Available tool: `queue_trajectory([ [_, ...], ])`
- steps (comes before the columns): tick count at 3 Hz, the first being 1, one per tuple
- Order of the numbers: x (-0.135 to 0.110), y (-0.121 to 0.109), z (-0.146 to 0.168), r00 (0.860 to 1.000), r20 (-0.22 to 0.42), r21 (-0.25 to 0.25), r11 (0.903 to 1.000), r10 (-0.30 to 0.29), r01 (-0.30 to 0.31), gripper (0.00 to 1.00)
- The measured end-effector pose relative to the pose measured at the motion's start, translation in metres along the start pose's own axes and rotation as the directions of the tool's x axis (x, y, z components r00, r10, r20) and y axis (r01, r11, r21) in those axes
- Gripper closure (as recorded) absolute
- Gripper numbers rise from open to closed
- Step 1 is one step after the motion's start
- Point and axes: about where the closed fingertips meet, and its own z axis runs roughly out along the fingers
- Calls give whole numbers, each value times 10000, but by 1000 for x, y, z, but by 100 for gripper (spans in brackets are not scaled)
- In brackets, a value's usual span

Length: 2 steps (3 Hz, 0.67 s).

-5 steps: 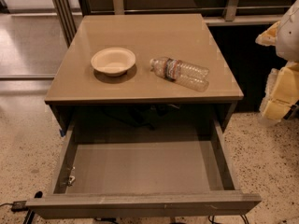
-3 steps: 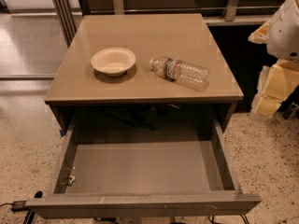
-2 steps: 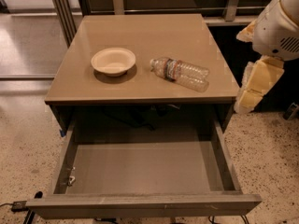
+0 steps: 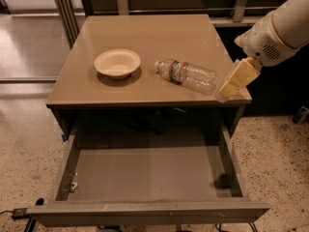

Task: Place water bottle into top drawer

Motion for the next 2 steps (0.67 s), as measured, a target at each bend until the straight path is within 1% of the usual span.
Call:
queue_trajectory([
  [1,0,0,0,10000,1,17,10000,-12,12,0],
  [2,-3,-4,12,9999,-149,136,9999,-49,51,0],
])
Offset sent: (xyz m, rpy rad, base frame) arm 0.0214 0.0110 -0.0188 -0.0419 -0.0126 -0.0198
